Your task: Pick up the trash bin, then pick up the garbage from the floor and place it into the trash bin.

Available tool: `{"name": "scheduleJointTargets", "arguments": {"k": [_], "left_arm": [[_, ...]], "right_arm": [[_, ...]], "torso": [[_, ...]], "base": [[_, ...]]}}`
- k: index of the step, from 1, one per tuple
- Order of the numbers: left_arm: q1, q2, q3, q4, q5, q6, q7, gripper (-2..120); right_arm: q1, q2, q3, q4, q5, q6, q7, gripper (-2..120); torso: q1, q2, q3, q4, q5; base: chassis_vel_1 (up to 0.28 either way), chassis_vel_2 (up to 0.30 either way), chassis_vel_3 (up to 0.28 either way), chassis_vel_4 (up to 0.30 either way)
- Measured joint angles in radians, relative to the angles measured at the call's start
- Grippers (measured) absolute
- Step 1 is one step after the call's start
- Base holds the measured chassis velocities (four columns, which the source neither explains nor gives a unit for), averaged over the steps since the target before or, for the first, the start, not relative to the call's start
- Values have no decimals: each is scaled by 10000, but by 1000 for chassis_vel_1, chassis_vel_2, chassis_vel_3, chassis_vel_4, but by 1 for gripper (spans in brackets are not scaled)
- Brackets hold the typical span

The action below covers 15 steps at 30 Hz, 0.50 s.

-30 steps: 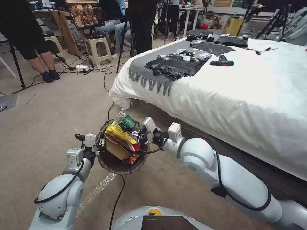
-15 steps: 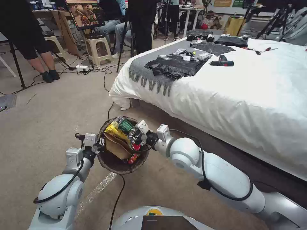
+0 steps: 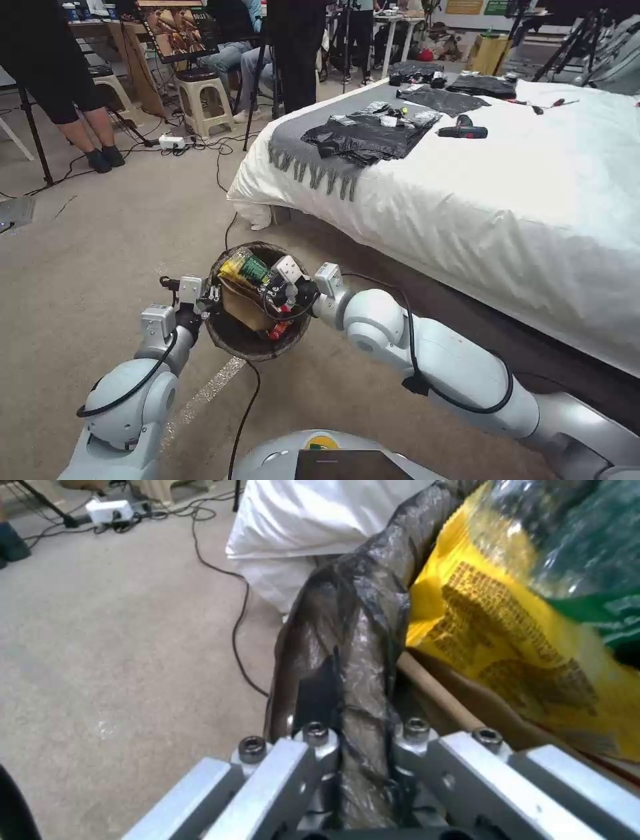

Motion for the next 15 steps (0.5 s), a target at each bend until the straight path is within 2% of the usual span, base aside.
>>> {"name": "scheduleJointTargets", "arguments": {"k": [9, 11, 13, 15], "left_arm": [[-29, 26, 6, 26, -14, 6, 2, 3], [-36, 27, 13, 28, -17, 9, 4, 3], [-38, 26, 16, 28, -17, 10, 3, 3], [-41, 19, 35, 28, -18, 12, 5, 3]], "right_arm": [[-60, 101, -89, -248, -171, -35, 175, 34], [-74, 90, -93, -228, -273, -55, 227, 42], [-74, 88, -95, -211, -285, -56, 240, 44], [-72, 90, -97, -127, -281, -59, 312, 55]], "torso": [[0, 0, 0, 0, 0], [0, 0, 0, -1, 0], [0, 0, 0, -1, 0], [0, 0, 0, -1, 0]], "base": [[0, 0, 0, 0], [0, 0, 0, 0], [0, 0, 0, 0], [0, 0, 0, 0]]}}
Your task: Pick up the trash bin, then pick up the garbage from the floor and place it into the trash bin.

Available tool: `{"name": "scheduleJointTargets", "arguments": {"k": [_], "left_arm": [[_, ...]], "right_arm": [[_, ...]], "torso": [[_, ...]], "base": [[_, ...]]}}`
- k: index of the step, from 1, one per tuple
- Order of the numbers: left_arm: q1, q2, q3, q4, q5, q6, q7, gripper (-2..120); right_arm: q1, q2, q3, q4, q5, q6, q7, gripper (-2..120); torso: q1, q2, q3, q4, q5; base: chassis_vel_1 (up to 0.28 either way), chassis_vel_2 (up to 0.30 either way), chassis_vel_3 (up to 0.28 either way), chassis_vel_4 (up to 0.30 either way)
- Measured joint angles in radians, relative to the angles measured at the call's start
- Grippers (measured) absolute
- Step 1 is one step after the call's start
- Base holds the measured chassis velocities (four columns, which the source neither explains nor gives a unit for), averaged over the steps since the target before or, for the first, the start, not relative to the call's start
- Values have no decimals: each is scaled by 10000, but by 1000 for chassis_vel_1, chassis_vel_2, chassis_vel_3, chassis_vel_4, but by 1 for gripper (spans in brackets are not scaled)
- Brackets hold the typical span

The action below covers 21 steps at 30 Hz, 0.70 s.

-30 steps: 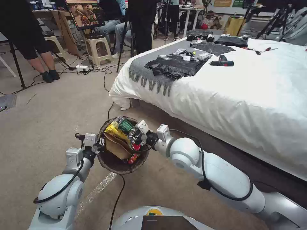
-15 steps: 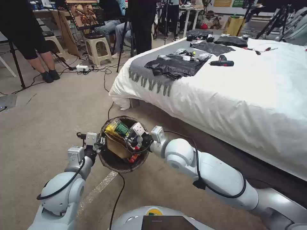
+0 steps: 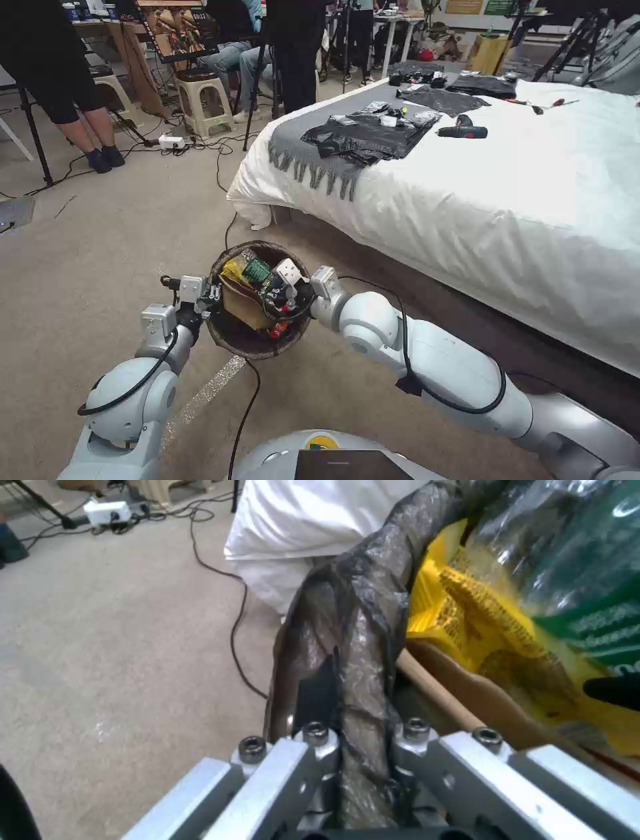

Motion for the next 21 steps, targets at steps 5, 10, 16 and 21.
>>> {"name": "scheduleJointTargets", "arguments": {"k": [5, 10, 16, 21], "left_arm": [[8, -5, 4, 0, 3, 3, 1, 3], [24, -13, 4, -13, 10, 3, 1, 3], [37, -17, 6, -38, 21, 3, -2, 3], [34, -25, 28, -48, 31, 3, -6, 3]], "right_arm": [[25, 7, -43, 163, 32, -11, 140, 75], [63, -5, -68, 350, 151, -34, 238, 92], [183, -16, -70, 610, 398, -46, 404, 100], [265, -79, -52, 768, 504, -56, 446, 100]], "torso": [[0, 0, 0, 0, 0], [0, 0, 0, 0, 0], [0, 0, 0, 0, 0], [0, 0, 0, 0, 1]], "base": [[0, 0, 0, 0], [0, 0, 0, 0], [0, 0, 0, 0], [0, 0, 0, 0]]}}
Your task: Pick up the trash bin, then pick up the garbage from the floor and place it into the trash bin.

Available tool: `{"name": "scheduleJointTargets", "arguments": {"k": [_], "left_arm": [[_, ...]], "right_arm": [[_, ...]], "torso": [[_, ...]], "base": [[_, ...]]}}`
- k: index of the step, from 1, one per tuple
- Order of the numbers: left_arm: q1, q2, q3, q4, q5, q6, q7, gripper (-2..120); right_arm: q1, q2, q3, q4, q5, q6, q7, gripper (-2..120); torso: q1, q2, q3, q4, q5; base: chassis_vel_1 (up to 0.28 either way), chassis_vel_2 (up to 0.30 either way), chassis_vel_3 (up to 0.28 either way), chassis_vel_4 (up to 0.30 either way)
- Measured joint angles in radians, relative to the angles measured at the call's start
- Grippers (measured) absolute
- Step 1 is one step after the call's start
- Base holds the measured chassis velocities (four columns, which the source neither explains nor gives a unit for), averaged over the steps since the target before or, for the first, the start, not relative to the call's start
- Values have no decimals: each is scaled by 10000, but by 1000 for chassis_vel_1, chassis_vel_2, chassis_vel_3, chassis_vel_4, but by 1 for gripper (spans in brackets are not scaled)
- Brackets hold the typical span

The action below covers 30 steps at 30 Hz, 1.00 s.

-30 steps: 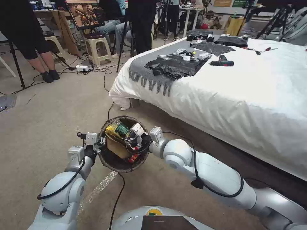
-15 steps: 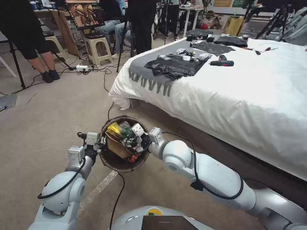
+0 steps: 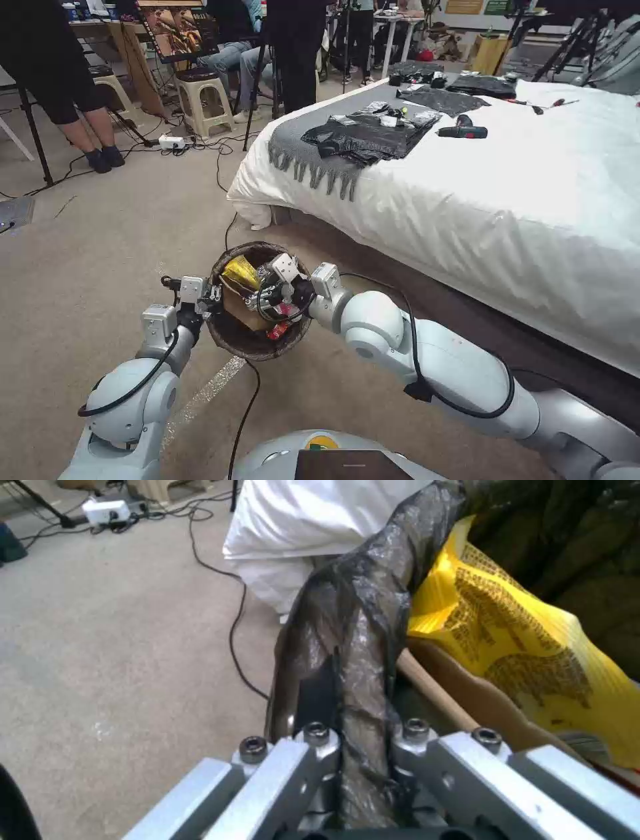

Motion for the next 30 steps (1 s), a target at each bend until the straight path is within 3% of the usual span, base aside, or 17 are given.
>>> {"name": "scheduleJointTargets", "arguments": {"k": [9, 15, 22, 30], "left_arm": [[14, -16, 37, -27, 22, 2, -9, 3], [62, -12, -43, -55, 21, 4, -15, 3], [80, 19, -138, -61, 1, -3, -15, 3], [140, 23, -249, -66, -56, -20, -23, 3]], "right_arm": [[83, -268, 675, 684, 405, -66, 133, 100], [-430, -642, 1790, 1079, 463, 14, 93, 100], [-1825, -1100, 3004, 1315, -344, 536, 66, 100], [-4188, -920, 5007, 1218, -2619, 1591, -68, 100]], "torso": [[0, 0, 0, 0, 0], [0, 0, 0, 0, 1], [0, 0, 0, 1, 2], [0, 0, -1, 0, 1]], "base": [[0, 0, 0, 0], [0, 0, 0, 0], [0, 0, 0, 0], [0, 0, 0, 0]]}}
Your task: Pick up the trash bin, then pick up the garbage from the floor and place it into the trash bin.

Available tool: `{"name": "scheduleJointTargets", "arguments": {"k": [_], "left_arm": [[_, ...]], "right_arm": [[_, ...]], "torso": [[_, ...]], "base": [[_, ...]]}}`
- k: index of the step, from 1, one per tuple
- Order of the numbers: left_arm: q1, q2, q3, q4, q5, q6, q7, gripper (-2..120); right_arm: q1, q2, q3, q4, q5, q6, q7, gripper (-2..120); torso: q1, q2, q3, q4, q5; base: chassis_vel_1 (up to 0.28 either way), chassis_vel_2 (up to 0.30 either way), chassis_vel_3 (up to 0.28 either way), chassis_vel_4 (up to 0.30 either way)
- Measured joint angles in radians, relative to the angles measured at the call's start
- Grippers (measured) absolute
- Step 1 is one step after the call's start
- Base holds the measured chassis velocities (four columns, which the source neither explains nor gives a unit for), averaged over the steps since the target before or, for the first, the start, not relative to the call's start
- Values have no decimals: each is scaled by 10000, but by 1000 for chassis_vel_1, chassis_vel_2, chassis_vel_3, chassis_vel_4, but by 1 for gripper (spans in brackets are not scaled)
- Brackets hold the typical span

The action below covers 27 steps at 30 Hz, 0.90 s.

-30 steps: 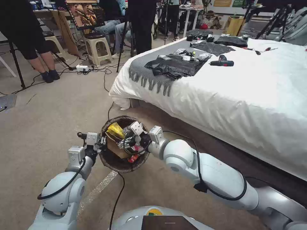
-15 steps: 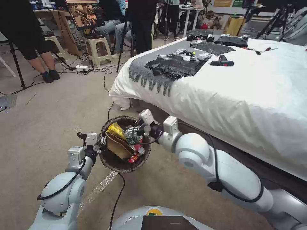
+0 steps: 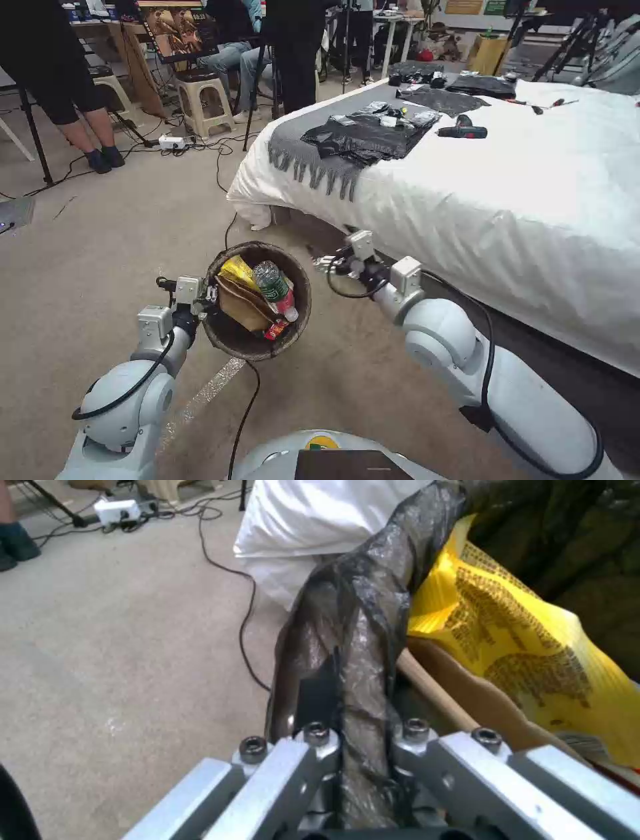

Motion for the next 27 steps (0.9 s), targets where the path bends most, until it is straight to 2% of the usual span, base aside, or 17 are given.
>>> {"name": "scheduleJointTargets", "arguments": {"k": [2, 3, 5, 8, 9, 10, 11, 12, 14, 17, 27], "left_arm": [[25, 14, -55, -9, -15, 0, -4, 3], [25, 14, -55, -9, -15, 0, -4, 3], [64, 38, -122, -36, -51, 0, -7, 3], [74, 44, -138, -41, -68, 0, -7, 3], [78, 55, -168, -42, -86, 0, -5, 3], [78, 55, -168, -42, -86, 0, -5, 3], [64, 52, -173, -39, -93, 0, -3, 3], [59, 41, -172, -35, -96, 4, -2, 3], [60, 35, -171, -34, -96, 4, -3, 3], [71, 43, -170, -30, -94, 7, -1, 3], [108, 141, -246, -54, -108, 20, 3, 3]], "right_arm": [[-582, 204, 662, -29, -518, 306, -187, 100], [-582, 204, 662, -29, -518, 306, -187, 100], [-1770, 610, 1701, 25, -1258, 727, -427, 100], [-2132, 757, 1980, 62, -1444, 858, -465, 100], [-2809, 1130, 2496, 134, -1925, 1095, -562, 100], [-2809, 1130, 2496, 134, -1925, 1095, -562, 100], [-3349, 1610, 2993, 193, -2566, 1381, -705, 100], [-3685, 1977, 3234, 233, -2936, 1569, -785, 100], [-3781, 2089, 3300, 243, -3040, 1624, -798, 100], [-4680, 3027, 3857, 423, -3738, 2194, -860, 100], [-6477, 4333, 4990, 564, -4656, 3462, -1097, 100]], "torso": [[0, 0, 0, 1, 0], [0, 0, 0, 1, 0], [0, 1, 0, -1, 0], [0, 1, 0, -1, 0], [0, 1, -1, -6, 1], [0, 1, -1, -6, 1], [0, 1, 0, 7, -3], [0, 1, 0, -5, -2], [0, 1, 0, -2, -1], [-1, 1, -1, -1, -2], [-1, 1, -1, -2, -2]], "base": [[0, 0, 0, 0], [0, 0, 0, 0], [0, 0, 0, 0], [0, 0, 0, 0], [0, 0, 0, 0], [0, 0, 0, 0], [0, 0, 0, 0], [0, 0, 0, 0], [0, 0, 0, 0], [0, 0, 0, 0], [0, 0, 0, 0]]}}
